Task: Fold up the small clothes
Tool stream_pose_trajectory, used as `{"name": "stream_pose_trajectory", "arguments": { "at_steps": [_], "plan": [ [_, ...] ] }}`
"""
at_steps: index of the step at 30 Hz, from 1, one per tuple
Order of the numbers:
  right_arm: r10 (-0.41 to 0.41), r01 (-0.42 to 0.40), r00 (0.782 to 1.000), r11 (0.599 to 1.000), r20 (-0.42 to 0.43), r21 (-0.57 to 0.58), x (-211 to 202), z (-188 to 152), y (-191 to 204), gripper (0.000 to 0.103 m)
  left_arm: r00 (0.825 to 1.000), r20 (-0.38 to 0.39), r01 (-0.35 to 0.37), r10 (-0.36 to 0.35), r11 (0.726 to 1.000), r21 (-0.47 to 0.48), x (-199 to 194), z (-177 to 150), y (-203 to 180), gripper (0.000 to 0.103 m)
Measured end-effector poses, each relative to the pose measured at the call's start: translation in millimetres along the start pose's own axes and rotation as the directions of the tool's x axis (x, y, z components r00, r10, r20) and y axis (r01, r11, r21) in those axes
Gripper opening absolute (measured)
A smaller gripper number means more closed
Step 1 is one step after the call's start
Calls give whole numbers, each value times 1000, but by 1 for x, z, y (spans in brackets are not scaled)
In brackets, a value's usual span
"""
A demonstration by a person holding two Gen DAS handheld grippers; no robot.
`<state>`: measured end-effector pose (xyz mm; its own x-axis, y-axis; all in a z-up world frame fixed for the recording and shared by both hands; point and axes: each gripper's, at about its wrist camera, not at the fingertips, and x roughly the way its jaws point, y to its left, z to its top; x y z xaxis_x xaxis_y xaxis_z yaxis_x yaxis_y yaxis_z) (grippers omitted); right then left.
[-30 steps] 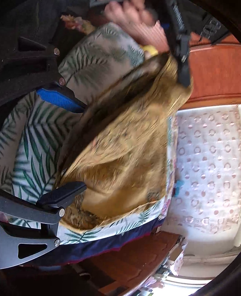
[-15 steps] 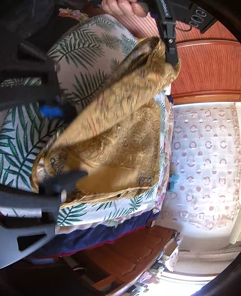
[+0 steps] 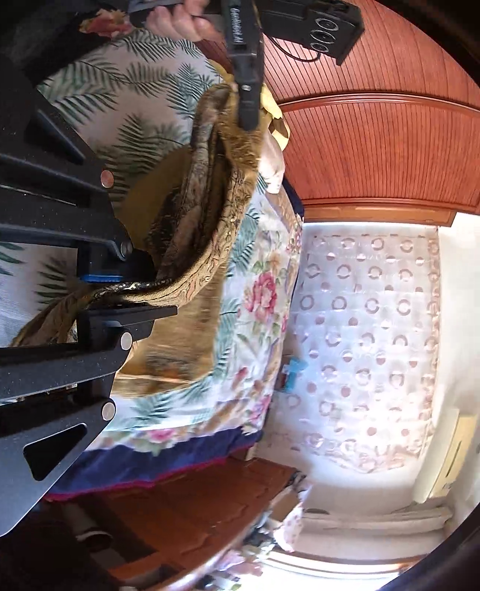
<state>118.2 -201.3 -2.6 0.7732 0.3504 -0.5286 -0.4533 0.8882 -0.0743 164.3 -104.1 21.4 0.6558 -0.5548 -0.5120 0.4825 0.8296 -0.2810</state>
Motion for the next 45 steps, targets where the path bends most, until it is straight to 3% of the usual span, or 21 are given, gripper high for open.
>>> {"name": "stream_pose_trajectory", "arguments": {
  "at_steps": [4, 7, 10, 14, 25, 28, 34, 38, 40, 42, 45],
  "plan": [
    [23, -23, 1000, 1000, -11, -16, 30, 21, -1, 9, 1000, -24, -20, 20, 1000, -11, 12, 7, 17, 8],
    [47, -48, 999, 998, -24, -27, 59, 33, -3, 9, 997, -53, -54, 53, 999, -7, 23, 10, 30, 21],
    [68, -69, 997, 997, -41, -22, 76, 39, -13, 9, 992, -29, -125, 125, 992, 24, 25, 13, 37, 41],
    [88, -89, 993, 996, -76, -8, 99, 44, -25, 9, 990, -47, -130, 131, 991, 21, 37, 17, 53, 60],
    [112, -116, 981, 993, -161, -17, 144, 67, -40, 9, 988, -82, -131, 127, 991, -39, 65, 28, 82, 62],
    [119, -125, 976, 992, -182, -22, 149, 70, -40, 9, 986, -69, -156, 155, 988, -13, 65, 32, 82, 62],
    [124, -128, 968, 992, -220, -6, 161, 80, -41, 9, 987, -67, -144, 145, 989, 23, 69, 34, 76, 62],
    [113, -109, 968, 994, -223, 27, 162, 88, -43, 24, 987, -99, -125, 128, 992, 33, 79, 27, 73, 62],
    [96, -87, 975, 995, -199, 53, 157, 96, -48, 48, 981, -136, -137, 141, 990, 39, 90, 22, 74, 62],
    [89, -76, 983, 994, -160, 81, 148, 103, -54, 55, 971, -179, -152, 157, 988, 42, 103, 16, 75, 62],
    [51, -37, 992, 993, -114, 116, 129, 114, -64, 57, 960, -224, -165, 168, 986, 31, 114, 6, 79, 62]
  ]
}}
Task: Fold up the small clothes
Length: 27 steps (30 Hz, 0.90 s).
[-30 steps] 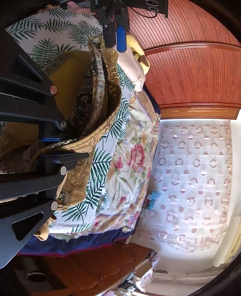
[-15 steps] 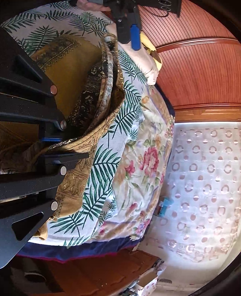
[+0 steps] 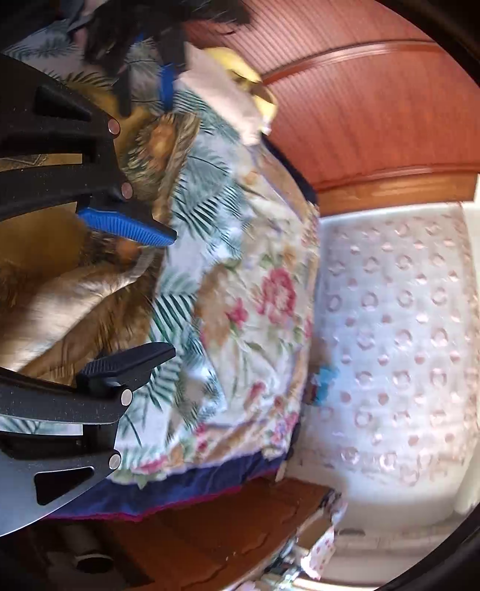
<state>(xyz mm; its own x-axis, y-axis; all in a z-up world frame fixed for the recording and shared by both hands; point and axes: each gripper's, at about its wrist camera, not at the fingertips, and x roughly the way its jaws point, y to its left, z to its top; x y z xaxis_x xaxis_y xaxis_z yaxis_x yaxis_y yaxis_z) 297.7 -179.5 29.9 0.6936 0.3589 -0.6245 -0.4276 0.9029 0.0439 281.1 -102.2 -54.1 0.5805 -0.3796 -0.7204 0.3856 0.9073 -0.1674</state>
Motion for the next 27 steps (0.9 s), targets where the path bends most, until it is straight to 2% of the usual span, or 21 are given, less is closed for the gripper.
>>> {"name": "stream_pose_trajectory", "arguments": {
  "at_steps": [3, 6, 11, 16, 19, 23, 27],
  "plan": [
    [-20, 20, 1000, 999, 18, 30, -23, 0, -10, 57, 999, -32, -1, 1, 1000, -7, 8, -4, 0, 62],
    [-58, 58, 998, 998, 1, 32, -42, -12, -20, 57, 999, -47, -6, 6, 1000, 5, 12, -6, -2, 62],
    [-91, 97, 992, 993, -86, 61, -54, -45, -33, 57, 997, -74, -5, 5, 1000, 1, 23, -9, -1, 63],
    [-84, 94, 981, 994, -174, 48, -48, -68, -32, 57, 997, -73, -18, 18, 1000, 1, 26, -12, 0, 71],
    [-85, 95, 977, 995, -198, 41, -37, -67, -33, 56, 997, -69, -21, 21, 1000, 6, 27, -12, -1, 71],
    [-74, 88, 983, 993, -167, 77, -21, -43, -45, 57, 997, -64, -35, 34, 999, -13, 25, -8, 1, 71],
    [-150, 172, 977, 973, -149, 153, -6, -32, -65, 57, 998, 4, -62, 62, 997, -52, 13, 3, 13, 71]
  ]
}}
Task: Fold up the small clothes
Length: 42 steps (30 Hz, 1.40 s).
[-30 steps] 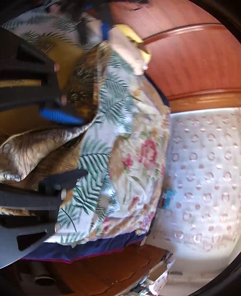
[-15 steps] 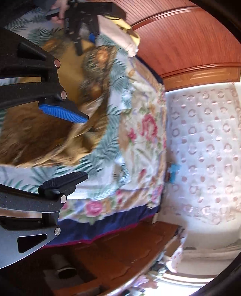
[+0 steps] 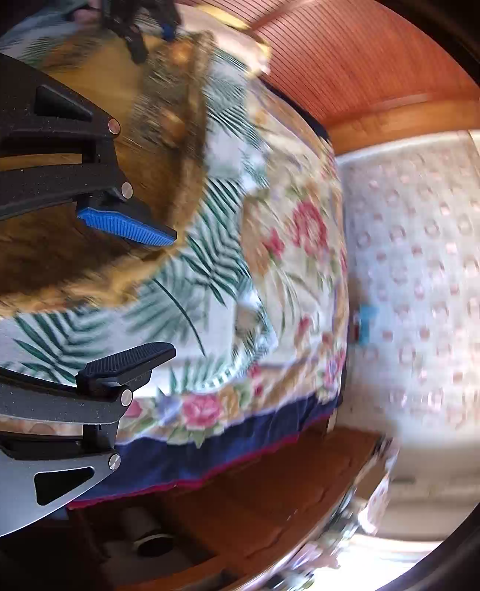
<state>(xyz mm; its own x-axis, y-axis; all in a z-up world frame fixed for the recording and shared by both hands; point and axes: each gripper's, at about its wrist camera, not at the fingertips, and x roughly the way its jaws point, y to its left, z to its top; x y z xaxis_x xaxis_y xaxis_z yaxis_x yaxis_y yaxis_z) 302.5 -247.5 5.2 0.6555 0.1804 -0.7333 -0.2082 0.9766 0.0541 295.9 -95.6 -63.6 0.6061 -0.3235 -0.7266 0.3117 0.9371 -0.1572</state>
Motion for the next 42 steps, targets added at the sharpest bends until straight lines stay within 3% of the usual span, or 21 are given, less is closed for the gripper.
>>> {"name": "stream_pose_trajectory", "arguments": {
  "at_steps": [10, 17, 27, 36, 40, 42],
  "plan": [
    [19, -20, 1000, 999, 14, 35, -39, -29, -3, 57, 995, -56, 73, -80, 991, -113, 22, 3, 19, 69],
    [62, -62, 998, 997, 8, 45, -43, -36, -6, 70, 990, -57, 120, -127, 986, -115, 25, 4, 12, 42],
    [98, -93, 991, 994, -94, 57, -6, -38, -14, 71, 989, -65, 123, -133, 983, -135, 33, 14, 15, 42],
    [133, -128, 987, 990, -87, 61, 13, -31, -16, 71, 990, -54, 123, -131, 985, -122, 34, 12, 15, 39],
    [164, -161, 983, 986, -88, 32, 15, -35, -7, 43, 987, -52, 146, -153, 982, -124, 34, 12, 15, 22],
    [164, -163, 982, 986, -95, 23, 17, -35, -7, 34, 984, -46, 163, -170, 978, -129, 31, 15, 13, 11]
  ]
}}
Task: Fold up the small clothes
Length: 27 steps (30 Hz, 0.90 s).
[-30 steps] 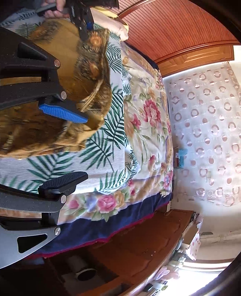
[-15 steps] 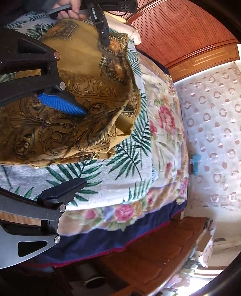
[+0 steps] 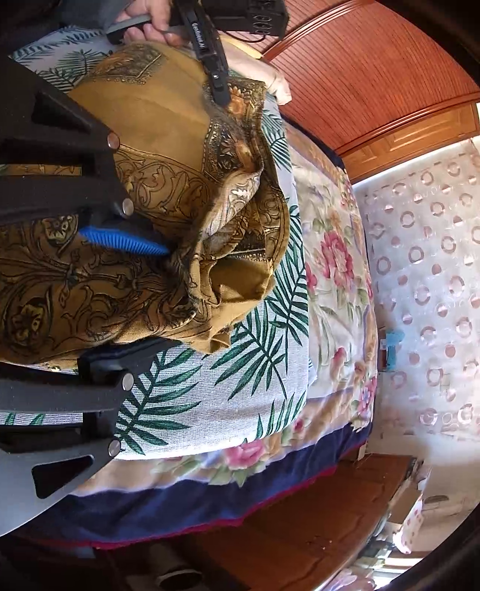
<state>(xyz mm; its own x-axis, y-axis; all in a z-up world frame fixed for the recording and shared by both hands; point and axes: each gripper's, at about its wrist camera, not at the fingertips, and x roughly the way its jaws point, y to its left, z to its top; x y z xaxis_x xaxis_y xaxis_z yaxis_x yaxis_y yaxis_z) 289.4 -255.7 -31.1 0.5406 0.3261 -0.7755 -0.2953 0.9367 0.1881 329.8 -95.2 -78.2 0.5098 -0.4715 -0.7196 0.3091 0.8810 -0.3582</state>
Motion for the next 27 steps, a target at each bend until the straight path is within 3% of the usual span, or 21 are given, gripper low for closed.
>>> {"name": "stream_pose_trajectory", "arguments": {
  "at_steps": [1, 4, 9, 15, 27],
  "plan": [
    [17, -17, 1000, 1000, -4, 4, 0, 1, -1, 23, 1000, 5, 0, 0, 1000, 8, -2, 1, -3, 10],
    [36, -36, 999, 999, 14, 6, -4, 1, -2, 14, 999, 29, 13, -14, 999, 48, -14, 2, -14, 7],
    [13, -11, 996, 1000, 93, -19, -20, -3, 6, 12, 992, 104, 60, -66, 996, 61, -50, 5, -26, 7],
    [24, -11, 983, 997, 183, -72, -43, 1, 27, 11, 980, 189, 56, -69, 996, 72, -90, 3, -30, 7],
    [111, -48, 958, 971, 263, -235, -40, 10, 78, 11, 944, 329, -40, 30, 999, 24, -165, -15, 2, 7]
  ]
}}
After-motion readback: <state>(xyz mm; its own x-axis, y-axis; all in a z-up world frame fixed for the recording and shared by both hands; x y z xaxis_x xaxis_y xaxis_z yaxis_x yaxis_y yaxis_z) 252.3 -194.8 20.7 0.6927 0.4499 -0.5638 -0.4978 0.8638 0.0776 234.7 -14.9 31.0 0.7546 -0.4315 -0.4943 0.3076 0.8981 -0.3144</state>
